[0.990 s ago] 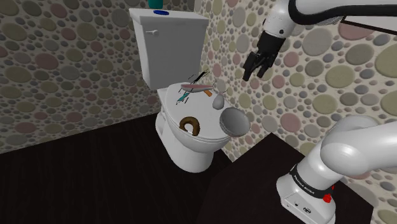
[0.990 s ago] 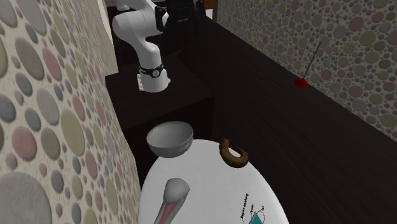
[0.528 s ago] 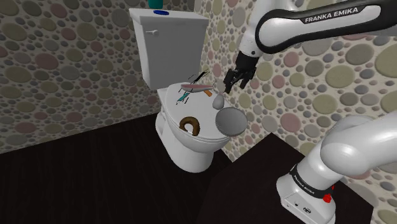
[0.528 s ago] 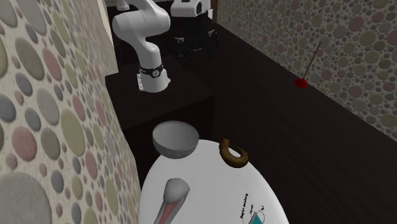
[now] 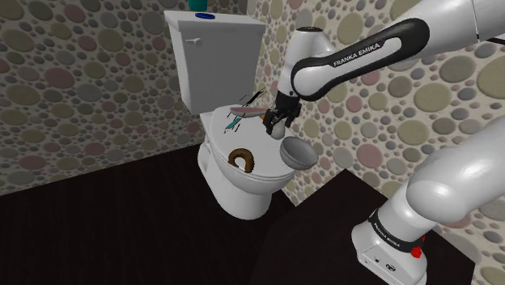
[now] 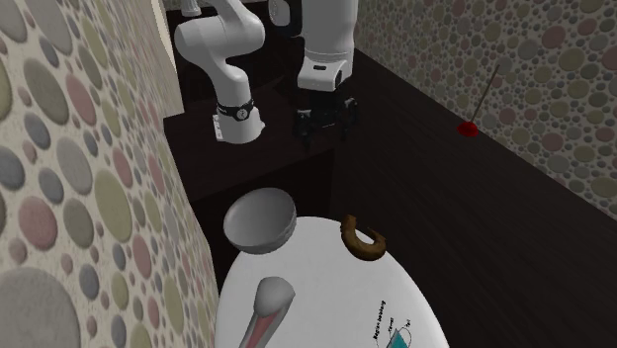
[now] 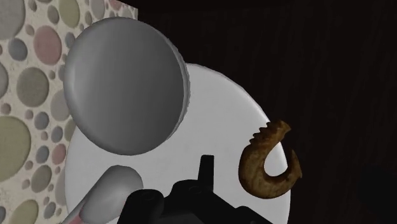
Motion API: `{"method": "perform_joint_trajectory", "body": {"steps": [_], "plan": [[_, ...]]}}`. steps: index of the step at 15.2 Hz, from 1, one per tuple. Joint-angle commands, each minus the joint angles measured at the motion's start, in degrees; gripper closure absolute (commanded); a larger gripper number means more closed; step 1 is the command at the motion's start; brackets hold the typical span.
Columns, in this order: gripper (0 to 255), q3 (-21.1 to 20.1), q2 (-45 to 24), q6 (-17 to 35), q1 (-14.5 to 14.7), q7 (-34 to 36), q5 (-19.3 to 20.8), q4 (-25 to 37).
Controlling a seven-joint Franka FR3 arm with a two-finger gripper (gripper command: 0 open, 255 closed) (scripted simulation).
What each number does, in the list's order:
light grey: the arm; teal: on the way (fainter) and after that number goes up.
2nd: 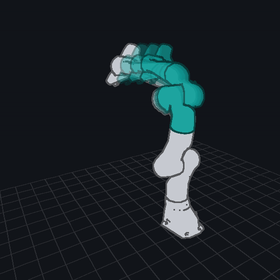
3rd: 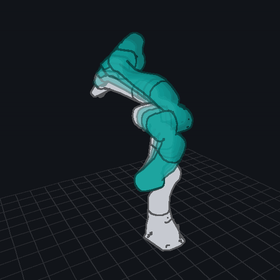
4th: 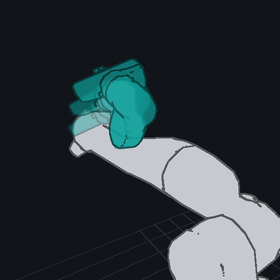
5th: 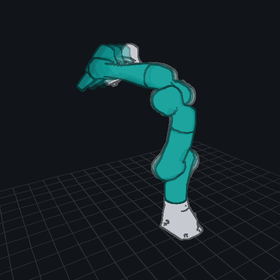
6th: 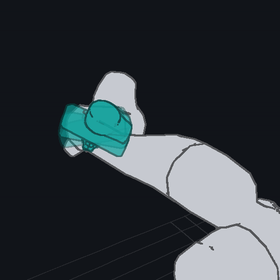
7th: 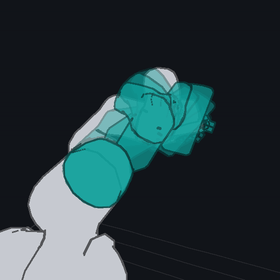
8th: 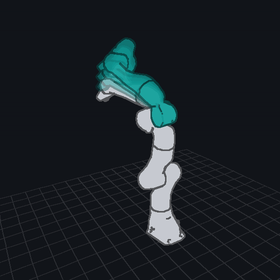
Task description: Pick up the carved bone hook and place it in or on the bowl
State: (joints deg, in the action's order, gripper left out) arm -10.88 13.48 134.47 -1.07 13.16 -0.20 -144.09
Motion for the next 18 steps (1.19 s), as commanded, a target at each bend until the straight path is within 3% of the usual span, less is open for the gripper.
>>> {"method": "perform_joint_trajectory", "body": {"steps": [1,7,12,18], "plan": [[0,-0.9,-5.1,3.1,-0.5,2.3,2.1,1.7],[0,-1.7,-19.8,10.3,-0.8,10.8,11.2,7.9],[0,0.6,-32.0,13.6,1.5,17.6,18.9,15.2],[0,3.9,-43.0,15.5,4.6,21.9,23.4,23.3]]}}
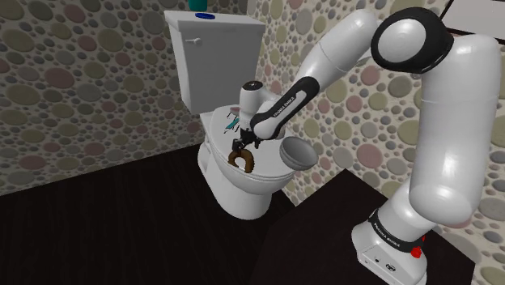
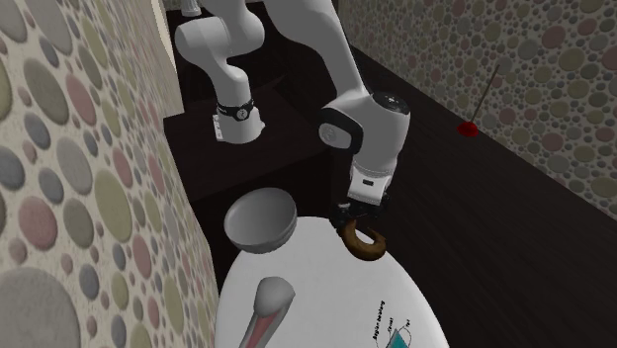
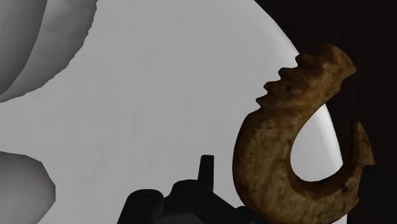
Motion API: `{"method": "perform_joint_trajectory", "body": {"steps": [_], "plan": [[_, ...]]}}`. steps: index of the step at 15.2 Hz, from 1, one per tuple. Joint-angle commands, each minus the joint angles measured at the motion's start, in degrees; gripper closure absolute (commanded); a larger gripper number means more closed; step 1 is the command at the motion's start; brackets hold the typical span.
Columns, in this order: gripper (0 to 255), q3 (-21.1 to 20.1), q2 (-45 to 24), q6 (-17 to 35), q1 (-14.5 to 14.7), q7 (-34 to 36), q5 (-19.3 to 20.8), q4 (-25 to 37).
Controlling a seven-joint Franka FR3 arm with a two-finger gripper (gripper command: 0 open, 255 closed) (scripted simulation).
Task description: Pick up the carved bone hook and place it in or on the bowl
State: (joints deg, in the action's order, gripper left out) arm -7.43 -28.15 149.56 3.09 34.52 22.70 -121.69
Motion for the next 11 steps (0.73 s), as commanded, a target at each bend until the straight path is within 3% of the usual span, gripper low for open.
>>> {"method": "perform_joint_trajectory", "body": {"steps": [1,11], "plan": [[0,0.7,-2.1,0.9,0.5,0.7,0.8,1.1],[0,2.0,-6.1,3.7,1.1,1.8,2.2,2.4]]}}
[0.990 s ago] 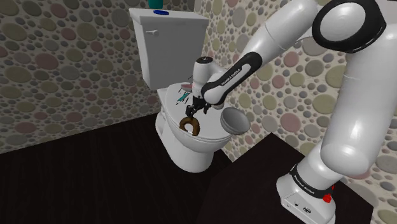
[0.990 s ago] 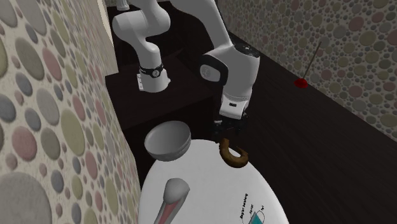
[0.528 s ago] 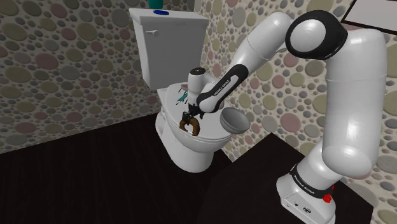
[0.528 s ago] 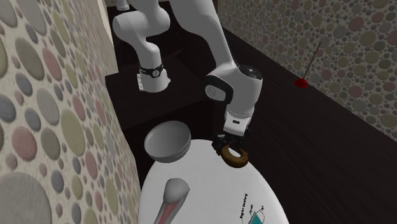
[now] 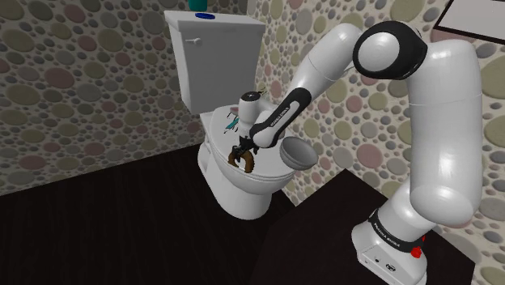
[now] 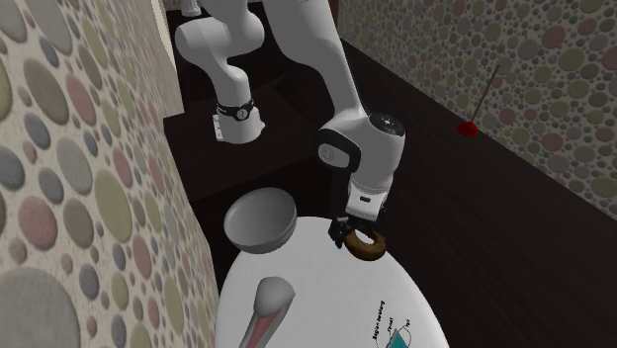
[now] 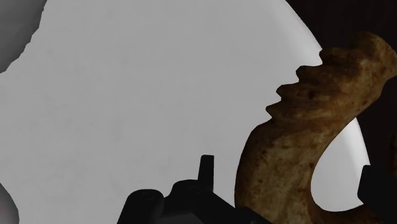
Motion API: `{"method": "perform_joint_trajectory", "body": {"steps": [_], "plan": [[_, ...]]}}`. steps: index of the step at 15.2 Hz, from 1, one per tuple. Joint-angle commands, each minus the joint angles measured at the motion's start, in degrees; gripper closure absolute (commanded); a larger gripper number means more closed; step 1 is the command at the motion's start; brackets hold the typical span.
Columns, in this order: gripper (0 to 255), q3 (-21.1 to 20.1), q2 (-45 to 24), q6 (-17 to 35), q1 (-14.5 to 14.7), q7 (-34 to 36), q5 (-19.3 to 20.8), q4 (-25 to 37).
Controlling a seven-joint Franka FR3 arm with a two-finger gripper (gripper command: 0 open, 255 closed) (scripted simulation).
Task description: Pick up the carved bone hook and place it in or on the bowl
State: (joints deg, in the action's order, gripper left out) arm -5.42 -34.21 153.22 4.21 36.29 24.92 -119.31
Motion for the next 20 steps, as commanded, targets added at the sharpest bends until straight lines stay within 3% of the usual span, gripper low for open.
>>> {"method": "perform_joint_trajectory", "body": {"steps": [1,3,4,13,20], "plan": [[0,0.0,0.0,0.0,0.0,0.0,0.0,0.0],[0,0.0,0.0,0.0,0.0,0.0,0.0,0.0],[255,0.0,0.0,0.0,0.0,0.0,0.0,0.0],[255,0.0,0.0,0.0,0.0,0.0,0.0,0.0],[255,-1.7,4.9,-3.5,-1.2,-1.9,-1.9,-1.4]]}}
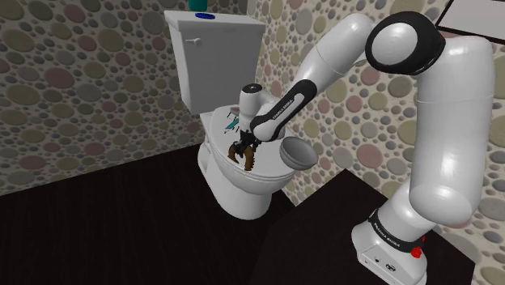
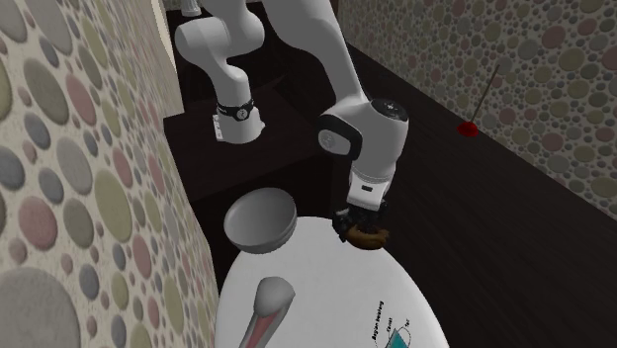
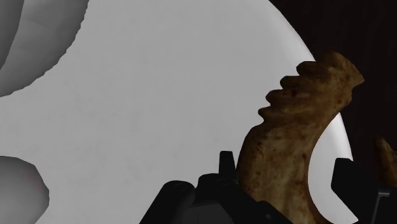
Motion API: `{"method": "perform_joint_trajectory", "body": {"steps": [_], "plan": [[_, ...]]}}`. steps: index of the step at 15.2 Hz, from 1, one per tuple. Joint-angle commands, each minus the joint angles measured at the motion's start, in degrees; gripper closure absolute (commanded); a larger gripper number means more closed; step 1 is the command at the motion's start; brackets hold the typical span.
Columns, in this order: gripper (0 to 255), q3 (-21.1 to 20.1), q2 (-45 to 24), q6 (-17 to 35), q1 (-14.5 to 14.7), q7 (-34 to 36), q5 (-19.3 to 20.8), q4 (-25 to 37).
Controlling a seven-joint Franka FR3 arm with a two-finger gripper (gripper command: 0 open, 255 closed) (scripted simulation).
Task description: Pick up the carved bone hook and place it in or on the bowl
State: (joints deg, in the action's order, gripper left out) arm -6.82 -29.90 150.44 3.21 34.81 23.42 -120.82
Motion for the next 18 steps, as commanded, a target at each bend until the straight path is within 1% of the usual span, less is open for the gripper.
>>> {"method": "perform_joint_trajectory", "body": {"steps": [1,18], "plan": [[255,-0.5,1.3,-1.2,-0.4,-0.7,-0.7,0.0],[255,-3.7,12.0,-10.9,-2.5,-5.6,-6.0,-0.7]]}}
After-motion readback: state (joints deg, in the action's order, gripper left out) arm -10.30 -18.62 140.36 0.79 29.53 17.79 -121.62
